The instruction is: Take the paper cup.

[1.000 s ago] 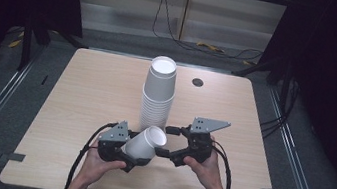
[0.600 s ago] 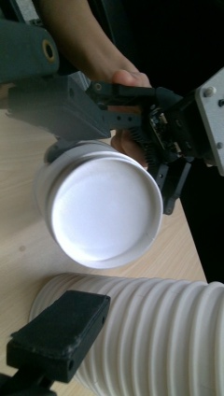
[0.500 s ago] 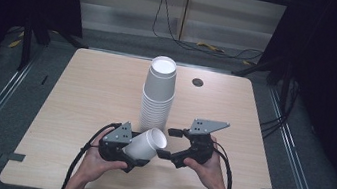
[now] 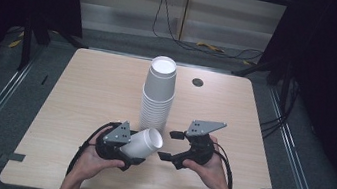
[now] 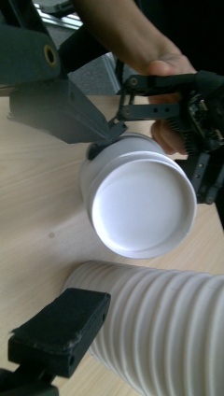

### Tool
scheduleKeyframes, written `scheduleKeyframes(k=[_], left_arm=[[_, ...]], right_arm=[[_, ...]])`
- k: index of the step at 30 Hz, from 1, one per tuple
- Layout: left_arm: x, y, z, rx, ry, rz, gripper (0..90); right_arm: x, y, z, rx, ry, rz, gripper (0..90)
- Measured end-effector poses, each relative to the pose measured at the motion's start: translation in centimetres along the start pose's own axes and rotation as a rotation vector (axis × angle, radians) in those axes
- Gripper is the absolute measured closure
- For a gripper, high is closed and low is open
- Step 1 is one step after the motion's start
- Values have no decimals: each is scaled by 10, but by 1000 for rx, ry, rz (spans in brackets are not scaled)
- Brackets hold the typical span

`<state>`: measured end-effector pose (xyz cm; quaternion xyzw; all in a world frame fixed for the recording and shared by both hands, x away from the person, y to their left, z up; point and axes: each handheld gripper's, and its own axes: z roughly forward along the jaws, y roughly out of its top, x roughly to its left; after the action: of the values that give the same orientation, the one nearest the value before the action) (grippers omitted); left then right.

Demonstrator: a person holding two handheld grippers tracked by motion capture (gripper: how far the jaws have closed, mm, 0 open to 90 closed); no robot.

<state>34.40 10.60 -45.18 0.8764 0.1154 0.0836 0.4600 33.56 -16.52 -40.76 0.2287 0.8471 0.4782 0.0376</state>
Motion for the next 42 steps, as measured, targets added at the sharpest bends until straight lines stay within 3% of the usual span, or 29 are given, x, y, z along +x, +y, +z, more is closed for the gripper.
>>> scheduleKeyframes(k=[2, 5, 14, 18, 22, 26, 32, 36, 39, 42], left_arm=[[1, 3, -1, 26, 11, 20, 165], [2, 7, -2, 28, 16, 30, 168], [8, 6, 0, 44, -5, 24, 168], [11, 10, 0, 88, -1, 44, 168], [12, 13, 1, 96, -18, 52, 168], [13, 16, 4, 143, -19, 83, 168], [12, 17, 5, 163, -8, 100, 169], [12, 17, 7, 177, -27, 113, 168], [11, 18, 8, 223, -32, 119, 168], [11, 23, 9, 238, -37, 139, 169]], right_arm=[[0, 0, 1, 26, -1, -6, 182], [0, 0, 3, 50, -11, -17, 188], [-1, 1, 2, 88, -40, -32, 189], [0, 0, 4, 115, -45, -43, 179], [-1, -2, 8, 146, -37, -52, 173], [-3, 0, 11, 186, -45, -67, 174], [-6, 1, 17, 240, -33, -81, 177], [-7, -1, 22, 276, -33, -82, 182], [-6, -2, 26, 311, -32, -83, 183], [-7, -2, 28, 326, -22, -81, 183]])
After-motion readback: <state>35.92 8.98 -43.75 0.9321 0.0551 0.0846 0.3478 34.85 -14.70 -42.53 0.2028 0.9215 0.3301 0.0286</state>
